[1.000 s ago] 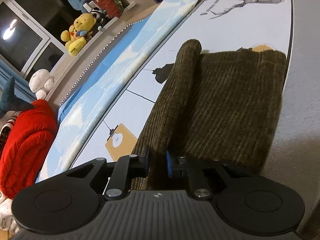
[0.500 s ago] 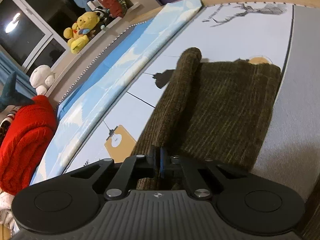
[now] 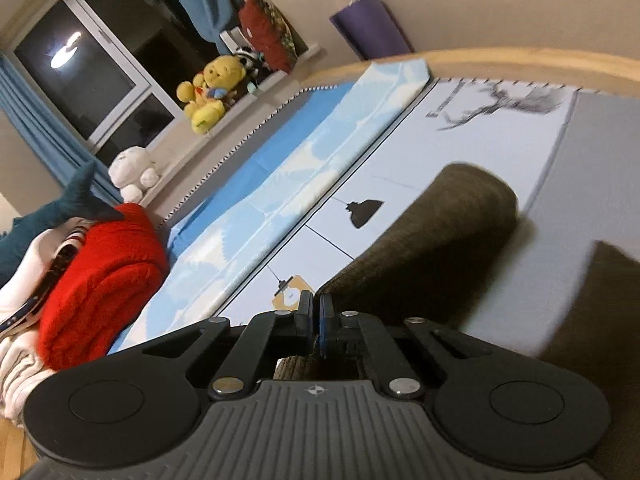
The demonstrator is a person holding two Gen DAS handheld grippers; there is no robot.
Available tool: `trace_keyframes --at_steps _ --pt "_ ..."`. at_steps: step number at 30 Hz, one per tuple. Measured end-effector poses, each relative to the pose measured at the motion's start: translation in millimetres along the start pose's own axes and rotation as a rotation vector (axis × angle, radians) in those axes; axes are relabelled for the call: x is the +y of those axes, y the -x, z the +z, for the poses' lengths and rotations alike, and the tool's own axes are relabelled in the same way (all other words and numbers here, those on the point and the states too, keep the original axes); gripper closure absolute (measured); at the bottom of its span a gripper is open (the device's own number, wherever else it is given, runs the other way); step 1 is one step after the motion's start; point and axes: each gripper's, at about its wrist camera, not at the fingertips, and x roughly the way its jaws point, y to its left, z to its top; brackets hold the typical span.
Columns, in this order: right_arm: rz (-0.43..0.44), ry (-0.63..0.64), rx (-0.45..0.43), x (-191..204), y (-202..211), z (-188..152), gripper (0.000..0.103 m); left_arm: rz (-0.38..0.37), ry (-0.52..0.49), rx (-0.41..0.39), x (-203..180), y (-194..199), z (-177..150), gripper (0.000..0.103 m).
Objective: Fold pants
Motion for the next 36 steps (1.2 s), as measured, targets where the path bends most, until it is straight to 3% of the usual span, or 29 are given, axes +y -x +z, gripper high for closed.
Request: trace_keyframes --at_steps 3,6,10,13,14,16,19,24,31,34,36 --pt "-0.023 -0.014 0.001 -20 51 -11 0.101 -0.02 0.028 -0.037 21 18 -3 0.09" --pt "-0.062 -0.032 0.034 -48 94 -30 0.101 -0.025 0.037 -0.018 41 21 -9 0.09" --pt "-0.141 -0.041 0.208 -91 120 -68 0.101 0.023 0.016 0.047 60 6 -19 0.09" --pt "-0.289 -0.029 0.376 -126 116 -96 0.102 0.03 0.045 0.126 70 -7 -20 0.088" --pt "-0.32 -0.051 0.387 -138 117 -97 0.102 0.04 0.047 0.141 70 -11 -20 0.085" --pt "-0.288 -0.102 0.331 -156 122 -85 0.1 0.062 0.061 0.15 70 -13 -20 0.079" --pt "-0.311 -0.182 0.239 -183 128 -69 0.097 0.059 0.11 0.14 75 -11 -19 0.069" --pt "-0.276 -0.394 0.186 -222 121 -58 0.096 0.065 0.13 0.14 76 -15 -17 0.067" --pt "-0.295 -0.377 0.306 -212 94 -67 0.095 0.087 0.102 0.148 70 -21 -16 0.064" --pt "-0.205 -0.406 0.374 -198 87 -76 0.095 0.089 0.096 0.153 69 -24 -15 0.063" --pt "-0.16 -0.471 0.405 -198 80 -81 0.089 0.094 0.09 0.156 68 -26 -14 0.063"
